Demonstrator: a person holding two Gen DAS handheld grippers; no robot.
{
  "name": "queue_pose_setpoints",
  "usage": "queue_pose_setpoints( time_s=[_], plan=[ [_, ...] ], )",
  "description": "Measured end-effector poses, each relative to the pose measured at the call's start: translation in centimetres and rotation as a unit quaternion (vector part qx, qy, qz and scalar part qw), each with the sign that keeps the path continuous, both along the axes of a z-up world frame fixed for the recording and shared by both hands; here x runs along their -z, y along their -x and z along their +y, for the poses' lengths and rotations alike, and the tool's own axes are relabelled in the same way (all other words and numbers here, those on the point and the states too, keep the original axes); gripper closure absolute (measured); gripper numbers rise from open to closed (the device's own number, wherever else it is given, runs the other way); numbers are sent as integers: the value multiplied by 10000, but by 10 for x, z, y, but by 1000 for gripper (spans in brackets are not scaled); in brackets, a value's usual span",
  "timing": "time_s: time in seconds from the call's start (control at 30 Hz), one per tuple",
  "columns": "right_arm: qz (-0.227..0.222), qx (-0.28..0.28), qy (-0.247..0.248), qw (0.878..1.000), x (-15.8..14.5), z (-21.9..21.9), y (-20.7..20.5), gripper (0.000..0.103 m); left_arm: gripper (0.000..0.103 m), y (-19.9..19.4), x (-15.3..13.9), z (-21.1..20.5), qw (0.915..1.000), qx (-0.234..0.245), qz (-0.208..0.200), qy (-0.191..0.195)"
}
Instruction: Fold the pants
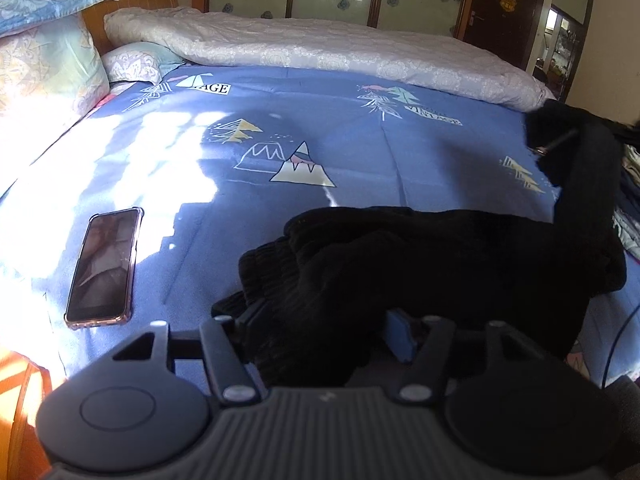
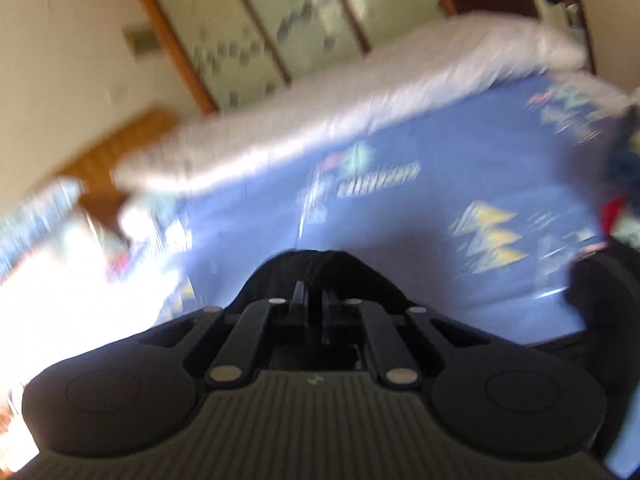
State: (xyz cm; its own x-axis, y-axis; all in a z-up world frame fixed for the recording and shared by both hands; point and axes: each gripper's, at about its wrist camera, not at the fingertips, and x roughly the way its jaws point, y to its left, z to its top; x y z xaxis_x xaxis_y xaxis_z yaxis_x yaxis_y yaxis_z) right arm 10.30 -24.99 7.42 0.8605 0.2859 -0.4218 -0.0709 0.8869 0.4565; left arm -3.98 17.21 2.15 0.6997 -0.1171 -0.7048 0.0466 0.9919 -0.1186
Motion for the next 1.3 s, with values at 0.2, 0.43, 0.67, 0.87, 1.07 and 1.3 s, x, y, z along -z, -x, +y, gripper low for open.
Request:
queue_pose_setpoints(
  time_s=[0.2, 0.43, 0.67, 0.87, 1.07, 1.3],
  plan=[
    [731, 1382, -139, 9876, 45, -110, 109, 84, 12, 4, -27, 25, 9965, -202, -334, 736],
    [1794, 3089, 837, 9303, 104, -157, 172, 68, 12, -18, -41, 52, 9960, -525, -159, 701],
    [1133, 1549, 821, 9780, 83, -93, 126, 65, 5, -58, 5, 36, 9932, -349, 587, 947],
    [1220, -643, 1395, 9806, 112, 18, 62, 61, 70, -68, 26, 3, 9954, -112, 770, 566],
    [1337, -1798, 2649, 9379, 146, 89, 7, 52, 88, -28, -15, 11, 9996, -155, 85, 231],
    [1215, -1891, 2771, 9342, 130, 74, 18, 95, 91, -30, -31, 34, 9984, -366, 44, 437]
  ],
)
